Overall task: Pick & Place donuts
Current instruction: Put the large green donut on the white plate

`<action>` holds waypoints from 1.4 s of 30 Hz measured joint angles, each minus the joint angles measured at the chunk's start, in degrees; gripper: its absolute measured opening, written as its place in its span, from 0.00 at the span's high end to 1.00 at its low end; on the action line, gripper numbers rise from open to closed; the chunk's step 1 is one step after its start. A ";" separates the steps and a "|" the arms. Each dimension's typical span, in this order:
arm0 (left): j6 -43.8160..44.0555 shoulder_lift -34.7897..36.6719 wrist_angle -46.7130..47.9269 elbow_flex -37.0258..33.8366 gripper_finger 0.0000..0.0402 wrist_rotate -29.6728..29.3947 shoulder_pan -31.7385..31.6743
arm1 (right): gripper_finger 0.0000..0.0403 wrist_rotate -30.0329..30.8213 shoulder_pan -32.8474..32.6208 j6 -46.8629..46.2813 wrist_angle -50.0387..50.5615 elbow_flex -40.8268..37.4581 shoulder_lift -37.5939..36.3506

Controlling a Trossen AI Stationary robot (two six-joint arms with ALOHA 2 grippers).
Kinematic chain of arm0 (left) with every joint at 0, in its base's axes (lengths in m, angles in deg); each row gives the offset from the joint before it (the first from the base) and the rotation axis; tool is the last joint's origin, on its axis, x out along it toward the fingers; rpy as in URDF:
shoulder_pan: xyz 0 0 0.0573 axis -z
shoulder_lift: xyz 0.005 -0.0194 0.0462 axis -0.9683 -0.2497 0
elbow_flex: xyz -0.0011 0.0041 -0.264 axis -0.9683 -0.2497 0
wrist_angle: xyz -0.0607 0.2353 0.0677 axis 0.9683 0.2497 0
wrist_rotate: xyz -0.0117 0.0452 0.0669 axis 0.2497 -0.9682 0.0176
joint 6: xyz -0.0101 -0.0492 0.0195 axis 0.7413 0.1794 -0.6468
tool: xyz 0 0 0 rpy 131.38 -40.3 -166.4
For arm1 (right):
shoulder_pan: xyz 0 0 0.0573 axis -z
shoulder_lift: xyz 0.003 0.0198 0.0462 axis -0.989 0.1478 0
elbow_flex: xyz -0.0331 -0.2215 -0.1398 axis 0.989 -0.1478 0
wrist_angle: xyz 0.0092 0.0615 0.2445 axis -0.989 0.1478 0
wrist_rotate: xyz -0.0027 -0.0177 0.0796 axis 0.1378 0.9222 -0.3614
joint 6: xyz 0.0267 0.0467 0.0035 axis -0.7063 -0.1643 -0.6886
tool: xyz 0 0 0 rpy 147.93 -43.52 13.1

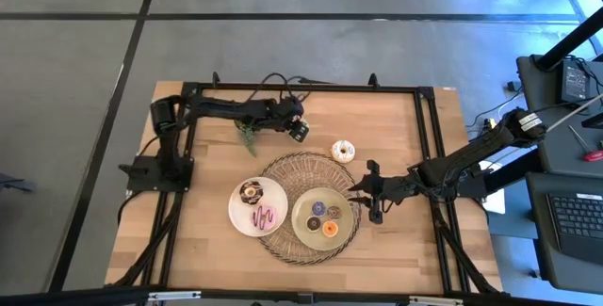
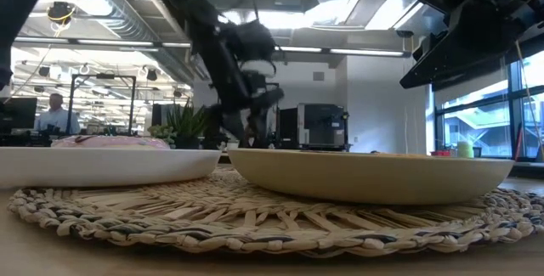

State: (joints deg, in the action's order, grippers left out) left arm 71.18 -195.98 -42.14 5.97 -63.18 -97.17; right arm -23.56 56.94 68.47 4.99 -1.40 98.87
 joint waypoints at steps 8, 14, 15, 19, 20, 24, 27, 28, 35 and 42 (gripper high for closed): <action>2.18 -3.71 -1.03 0.02 0.46 1.45 -1.25 | 0.66 0.02 0.00 0.07 -0.11 0.00 0.00; 2.18 -3.65 -0.95 0.02 0.47 1.60 -1.33 | 0.66 0.02 0.00 0.17 -0.05 0.00 0.00; 2.12 -3.65 -0.90 0.02 0.49 1.60 -1.33 | 0.66 0.02 0.00 0.19 -0.04 0.00 0.00; 1.74 -3.65 -0.79 0.02 0.57 1.57 -1.35 | 0.66 0.02 0.00 0.23 0.02 0.00 0.00; 1.73 -3.65 -0.76 0.02 0.59 1.56 -1.36 | 0.66 0.04 0.00 0.24 0.00 0.00 0.00; 1.63 -3.65 -0.66 0.02 0.70 1.51 -1.38 | 0.66 0.04 0.00 0.35 0.02 0.00 0.00; 1.29 -3.65 -0.66 0.02 0.77 1.51 -1.38 | 0.66 0.04 0.00 0.34 0.02 0.00 0.00; 0.93 -3.65 -0.66 0.02 0.79 1.51 -1.38 | 0.66 0.03 0.00 0.35 0.02 0.00 0.00; -2.64 0.19 -1.02 -0.09 0.92 2.04 -1.14 | 0.66 0.02 0.00 0.35 0.07 0.00 0.00; -7.03 11.24 0.58 -0.06 0.98 4.27 1.64 | 0.66 0.03 0.00 0.27 0.44 0.00 0.00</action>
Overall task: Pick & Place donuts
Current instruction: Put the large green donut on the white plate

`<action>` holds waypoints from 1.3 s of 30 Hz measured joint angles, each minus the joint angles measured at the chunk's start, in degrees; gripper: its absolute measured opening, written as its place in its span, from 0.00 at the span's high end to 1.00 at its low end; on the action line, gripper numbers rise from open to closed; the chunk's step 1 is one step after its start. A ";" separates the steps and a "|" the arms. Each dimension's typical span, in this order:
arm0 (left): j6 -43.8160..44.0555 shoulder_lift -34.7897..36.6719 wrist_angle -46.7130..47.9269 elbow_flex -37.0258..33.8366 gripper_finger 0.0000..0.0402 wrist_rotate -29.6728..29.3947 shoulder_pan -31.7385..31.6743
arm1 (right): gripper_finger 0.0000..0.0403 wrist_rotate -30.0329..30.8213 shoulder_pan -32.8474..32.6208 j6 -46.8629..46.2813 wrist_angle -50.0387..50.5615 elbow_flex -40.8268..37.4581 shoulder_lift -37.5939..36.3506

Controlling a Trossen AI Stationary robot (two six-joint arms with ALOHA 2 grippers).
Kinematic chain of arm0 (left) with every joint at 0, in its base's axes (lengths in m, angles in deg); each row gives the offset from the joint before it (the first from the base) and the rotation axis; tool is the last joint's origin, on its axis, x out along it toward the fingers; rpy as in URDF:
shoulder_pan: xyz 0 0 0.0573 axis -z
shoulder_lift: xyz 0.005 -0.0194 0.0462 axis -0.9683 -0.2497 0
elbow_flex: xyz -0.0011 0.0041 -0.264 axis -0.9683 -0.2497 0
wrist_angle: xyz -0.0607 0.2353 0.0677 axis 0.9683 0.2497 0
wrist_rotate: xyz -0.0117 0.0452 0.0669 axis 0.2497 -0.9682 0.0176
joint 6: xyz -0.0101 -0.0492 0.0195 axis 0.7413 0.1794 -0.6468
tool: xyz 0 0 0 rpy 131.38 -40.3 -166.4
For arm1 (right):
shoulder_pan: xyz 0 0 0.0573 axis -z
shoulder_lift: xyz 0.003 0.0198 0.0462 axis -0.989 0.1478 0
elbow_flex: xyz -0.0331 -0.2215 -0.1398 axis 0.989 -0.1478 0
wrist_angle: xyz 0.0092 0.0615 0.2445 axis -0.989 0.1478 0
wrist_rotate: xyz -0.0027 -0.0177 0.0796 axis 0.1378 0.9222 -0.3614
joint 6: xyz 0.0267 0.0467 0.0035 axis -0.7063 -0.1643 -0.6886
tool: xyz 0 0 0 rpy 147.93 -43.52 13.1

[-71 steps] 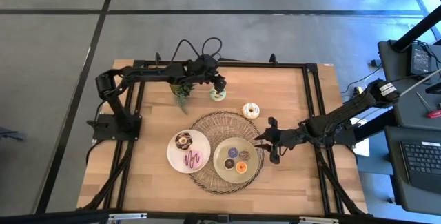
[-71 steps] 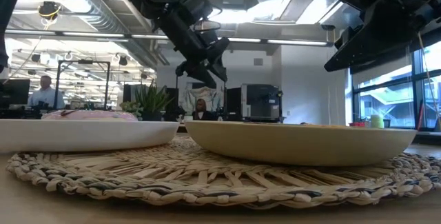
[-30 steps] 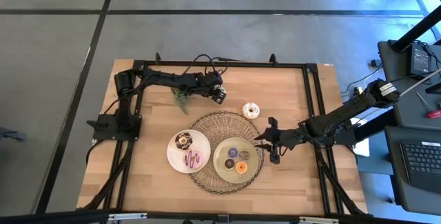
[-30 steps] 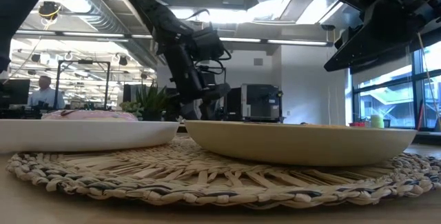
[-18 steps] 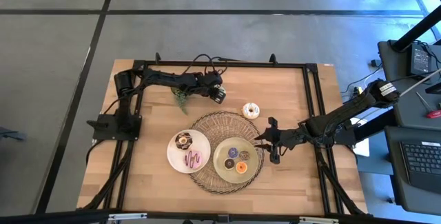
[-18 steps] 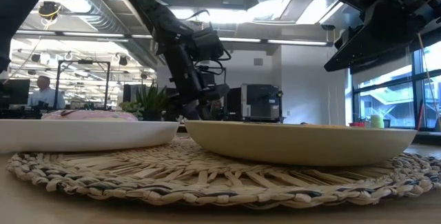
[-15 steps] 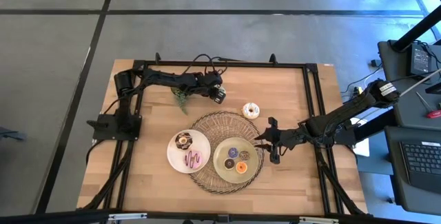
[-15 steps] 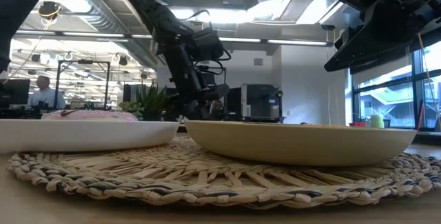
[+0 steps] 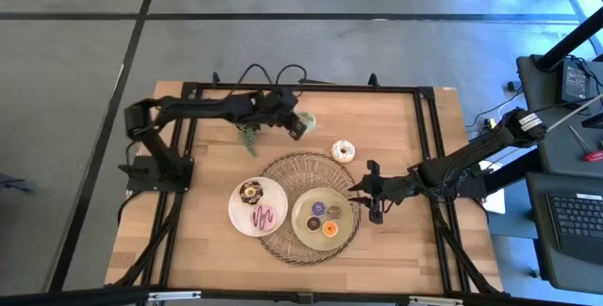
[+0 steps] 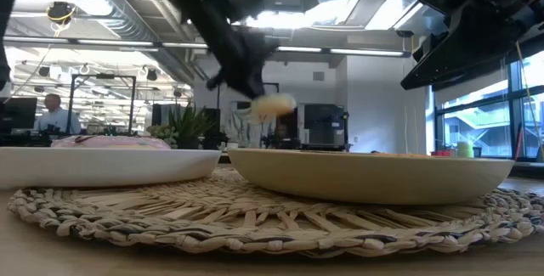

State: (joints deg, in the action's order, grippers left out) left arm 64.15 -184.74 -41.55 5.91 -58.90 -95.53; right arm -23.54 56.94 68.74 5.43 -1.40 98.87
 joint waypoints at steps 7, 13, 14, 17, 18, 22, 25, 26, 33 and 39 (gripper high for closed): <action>4.82 7.07 21.52 0.07 0.97 0.57 9.20 | 0.66 0.01 0.00 -0.07 0.17 0.00 0.00; 14.03 7.33 31.08 0.07 0.97 3.01 20.56 | 0.66 0.04 0.00 0.02 0.16 0.01 0.00; 15.11 7.05 31.77 0.07 0.97 3.19 22.30 | 0.66 0.12 0.00 0.04 0.15 0.02 0.00; 18.24 6.17 33.50 0.05 0.97 3.11 26.95 | 0.66 0.14 0.00 0.06 0.16 0.02 0.00; 19.36 5.85 32.91 0.05 0.97 3.05 28.19 | 0.66 0.15 0.00 0.06 0.17 0.02 0.00; 24.04 4.20 31.92 0.05 0.97 3.15 31.44 | 0.66 0.17 0.00 0.08 0.17 0.02 0.00; 24.85 2.17 31.62 0.05 0.97 3.43 32.46 | 0.66 0.17 0.00 -0.02 0.15 0.00 0.00; 24.83 1.47 31.08 0.05 0.97 3.74 32.68 | 0.66 0.14 0.00 -0.01 0.17 0.02 0.00; 24.76 -2.40 29.84 0.05 0.97 6.95 32.23 | 0.66 0.12 0.00 -0.09 0.04 0.02 0.00; 24.55 -2.78 29.86 0.05 0.96 5.92 31.23 | 0.66 0.10 0.00 -0.09 0.06 0.02 -0.01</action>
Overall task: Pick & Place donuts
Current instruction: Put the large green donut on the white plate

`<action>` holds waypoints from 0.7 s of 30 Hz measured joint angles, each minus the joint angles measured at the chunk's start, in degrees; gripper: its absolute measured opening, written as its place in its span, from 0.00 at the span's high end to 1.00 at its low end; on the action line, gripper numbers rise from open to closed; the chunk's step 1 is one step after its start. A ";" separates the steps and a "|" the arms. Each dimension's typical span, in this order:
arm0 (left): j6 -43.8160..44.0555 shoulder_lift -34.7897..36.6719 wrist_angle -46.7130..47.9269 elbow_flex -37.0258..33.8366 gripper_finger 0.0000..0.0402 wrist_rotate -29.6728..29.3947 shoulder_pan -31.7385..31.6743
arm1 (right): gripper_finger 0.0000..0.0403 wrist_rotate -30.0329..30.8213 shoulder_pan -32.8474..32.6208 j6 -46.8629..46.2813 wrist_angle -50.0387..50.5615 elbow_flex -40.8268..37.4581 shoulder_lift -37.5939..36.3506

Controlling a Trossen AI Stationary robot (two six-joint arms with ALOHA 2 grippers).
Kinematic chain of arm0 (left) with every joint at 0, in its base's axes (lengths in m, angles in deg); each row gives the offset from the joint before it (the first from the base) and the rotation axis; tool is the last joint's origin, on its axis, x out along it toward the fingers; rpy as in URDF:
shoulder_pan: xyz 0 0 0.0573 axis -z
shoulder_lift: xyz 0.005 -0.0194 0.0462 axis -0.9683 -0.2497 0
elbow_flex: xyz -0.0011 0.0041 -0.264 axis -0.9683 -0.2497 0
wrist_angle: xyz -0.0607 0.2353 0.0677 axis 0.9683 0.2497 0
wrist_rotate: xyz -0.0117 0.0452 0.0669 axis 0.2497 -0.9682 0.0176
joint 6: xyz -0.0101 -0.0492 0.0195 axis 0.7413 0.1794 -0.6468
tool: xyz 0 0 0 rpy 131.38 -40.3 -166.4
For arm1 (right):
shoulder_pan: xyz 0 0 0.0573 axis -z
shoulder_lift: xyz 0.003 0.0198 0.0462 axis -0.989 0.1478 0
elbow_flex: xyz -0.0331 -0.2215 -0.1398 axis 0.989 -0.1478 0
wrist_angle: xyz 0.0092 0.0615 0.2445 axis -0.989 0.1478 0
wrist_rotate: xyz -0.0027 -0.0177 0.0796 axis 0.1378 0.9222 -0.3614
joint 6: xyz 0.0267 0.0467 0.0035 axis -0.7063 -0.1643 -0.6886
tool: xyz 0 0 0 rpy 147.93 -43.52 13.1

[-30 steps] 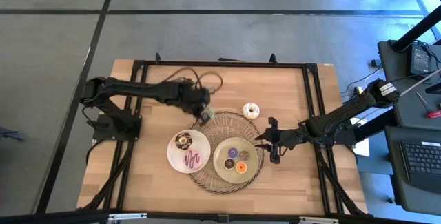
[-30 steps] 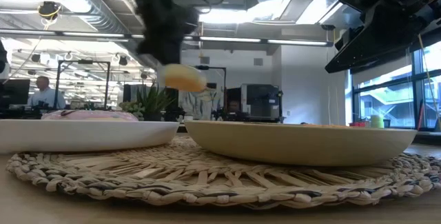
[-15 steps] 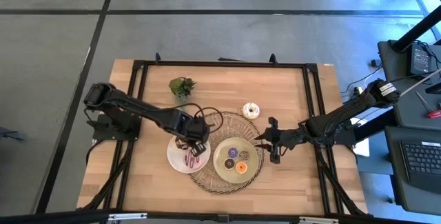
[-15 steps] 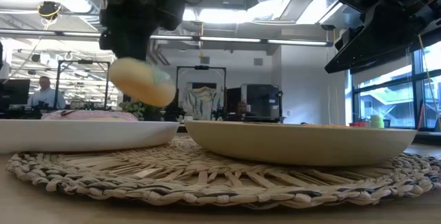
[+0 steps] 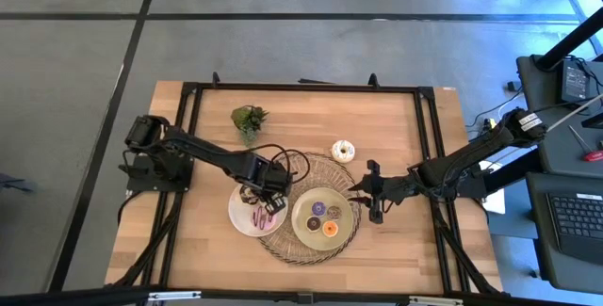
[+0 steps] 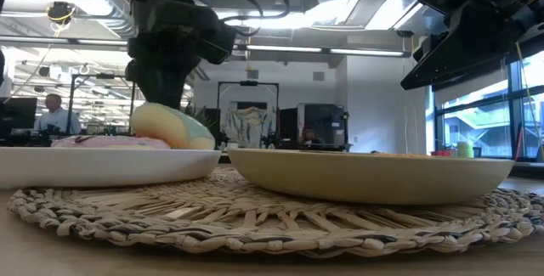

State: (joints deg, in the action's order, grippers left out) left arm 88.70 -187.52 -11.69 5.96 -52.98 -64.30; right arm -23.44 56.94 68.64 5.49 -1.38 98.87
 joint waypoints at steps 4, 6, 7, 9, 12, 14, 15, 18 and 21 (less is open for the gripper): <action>-1.26 0.00 -0.68 0.00 0.93 -0.14 -0.23 | 0.66 -0.04 0.00 0.00 0.07 0.00 -0.02; -1.35 0.00 -0.90 0.00 0.91 -0.11 -0.19 | 0.66 -0.09 0.00 0.04 0.15 0.00 -0.01; -1.42 0.00 -1.15 0.00 0.90 -0.05 -0.19 | 0.66 -0.11 0.00 0.04 0.21 0.00 -0.02; -1.41 0.00 -1.46 0.00 0.89 -0.08 -0.21 | 0.66 -0.11 0.00 0.06 0.40 0.00 -0.01; -1.40 0.00 -1.76 0.00 0.87 -0.11 -0.21 | 0.66 -0.12 0.00 0.10 0.42 -0.01 -0.02; -1.42 0.00 -1.86 0.00 0.87 -0.09 -0.21 | 0.66 -0.13 0.00 0.13 0.44 0.00 -0.02; -1.41 0.00 -1.89 0.00 0.86 -0.09 -0.21 | 0.66 -0.13 0.00 0.13 0.44 0.00 -0.02; -1.42 0.00 -1.89 0.00 0.85 -0.09 -0.21 | 0.66 -0.13 0.00 0.15 0.44 0.00 -0.02; -1.40 0.00 -1.67 0.00 0.84 -0.09 -0.21 | 0.66 -0.12 0.00 0.15 0.44 0.00 -0.02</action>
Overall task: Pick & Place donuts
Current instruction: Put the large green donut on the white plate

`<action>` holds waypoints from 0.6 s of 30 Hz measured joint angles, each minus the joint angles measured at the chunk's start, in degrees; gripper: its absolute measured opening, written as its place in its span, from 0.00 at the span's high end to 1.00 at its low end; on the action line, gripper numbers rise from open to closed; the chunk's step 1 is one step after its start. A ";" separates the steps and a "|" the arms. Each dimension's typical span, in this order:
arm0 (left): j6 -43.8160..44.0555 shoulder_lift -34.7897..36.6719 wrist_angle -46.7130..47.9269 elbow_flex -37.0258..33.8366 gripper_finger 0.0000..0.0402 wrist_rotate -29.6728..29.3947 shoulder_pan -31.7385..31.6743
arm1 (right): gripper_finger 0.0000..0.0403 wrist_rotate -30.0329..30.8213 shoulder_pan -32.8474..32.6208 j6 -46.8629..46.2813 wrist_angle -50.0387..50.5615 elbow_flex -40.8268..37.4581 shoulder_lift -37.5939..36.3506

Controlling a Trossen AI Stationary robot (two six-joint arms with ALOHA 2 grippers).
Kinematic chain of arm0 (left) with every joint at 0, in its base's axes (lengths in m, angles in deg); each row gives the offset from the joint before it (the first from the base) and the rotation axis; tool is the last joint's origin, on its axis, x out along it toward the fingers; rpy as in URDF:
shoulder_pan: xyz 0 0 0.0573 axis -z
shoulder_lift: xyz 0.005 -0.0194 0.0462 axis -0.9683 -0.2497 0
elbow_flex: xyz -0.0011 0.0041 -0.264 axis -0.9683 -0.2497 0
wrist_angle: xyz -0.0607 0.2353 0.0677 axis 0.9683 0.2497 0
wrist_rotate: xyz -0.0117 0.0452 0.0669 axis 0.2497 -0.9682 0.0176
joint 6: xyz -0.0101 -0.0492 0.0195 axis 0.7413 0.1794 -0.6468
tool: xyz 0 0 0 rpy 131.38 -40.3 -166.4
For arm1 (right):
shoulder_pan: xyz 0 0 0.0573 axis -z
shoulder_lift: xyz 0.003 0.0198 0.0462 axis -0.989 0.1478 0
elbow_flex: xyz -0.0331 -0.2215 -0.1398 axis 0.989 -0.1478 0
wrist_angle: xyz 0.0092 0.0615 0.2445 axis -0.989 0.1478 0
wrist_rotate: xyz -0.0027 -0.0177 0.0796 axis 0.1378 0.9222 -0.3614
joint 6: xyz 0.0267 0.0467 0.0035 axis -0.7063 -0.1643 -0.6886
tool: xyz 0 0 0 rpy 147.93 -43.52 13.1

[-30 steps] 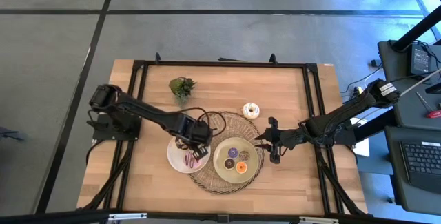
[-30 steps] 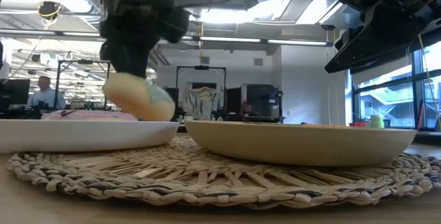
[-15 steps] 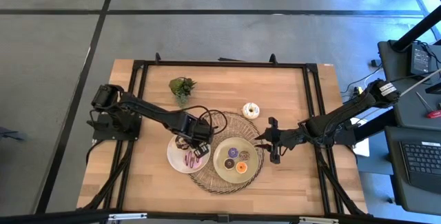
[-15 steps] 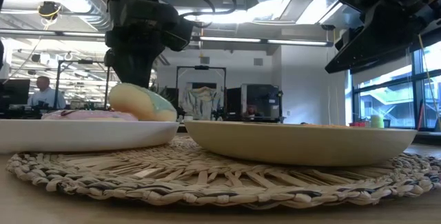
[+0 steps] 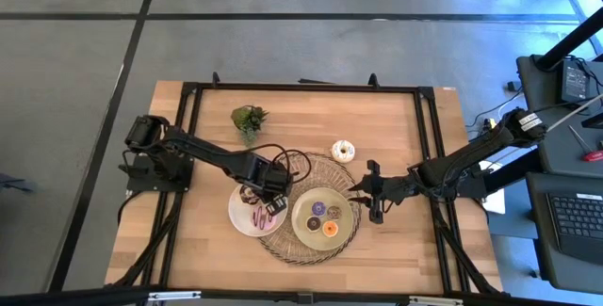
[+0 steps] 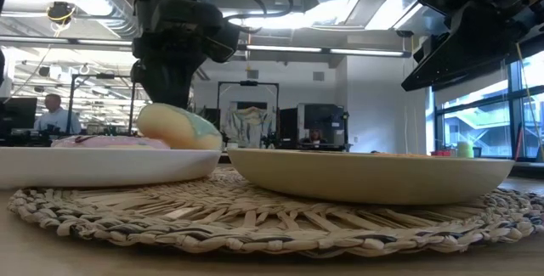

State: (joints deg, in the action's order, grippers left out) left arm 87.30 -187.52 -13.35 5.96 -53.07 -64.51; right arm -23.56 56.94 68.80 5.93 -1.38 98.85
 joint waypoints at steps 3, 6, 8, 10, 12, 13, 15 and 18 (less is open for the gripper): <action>-0.01 0.00 0.17 0.00 0.81 0.02 0.01 | 0.66 0.00 0.00 0.00 0.02 0.00 0.00; -0.02 0.00 0.19 0.00 0.78 0.02 0.00 | 0.66 0.01 0.00 0.00 0.02 0.00 0.00; 0.00 0.00 0.19 0.00 0.76 0.02 0.00 | 0.66 0.01 0.00 0.00 0.02 0.00 0.01; 0.00 0.00 0.22 0.00 0.74 0.03 -0.17 | 0.66 0.01 0.00 0.00 0.02 0.00 0.00; -0.01 0.00 0.22 0.00 0.72 0.02 -0.47 | 0.66 -0.01 0.00 0.00 0.02 0.00 0.00; -0.02 0.00 0.22 0.00 0.71 0.02 -0.66 | 0.66 0.00 -0.01 0.00 0.02 0.00 0.00; -0.01 0.00 0.24 0.00 0.70 -0.05 -1.00 | 0.66 0.00 0.00 0.00 0.02 0.00 0.00; -0.58 0.00 0.28 0.00 0.68 -0.09 -1.50 | 0.66 0.01 -0.01 0.00 0.02 0.00 0.00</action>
State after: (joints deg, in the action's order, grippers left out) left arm 86.72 -187.52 -13.07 5.96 -53.17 -66.01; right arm -23.55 56.93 68.80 5.95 -1.38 98.85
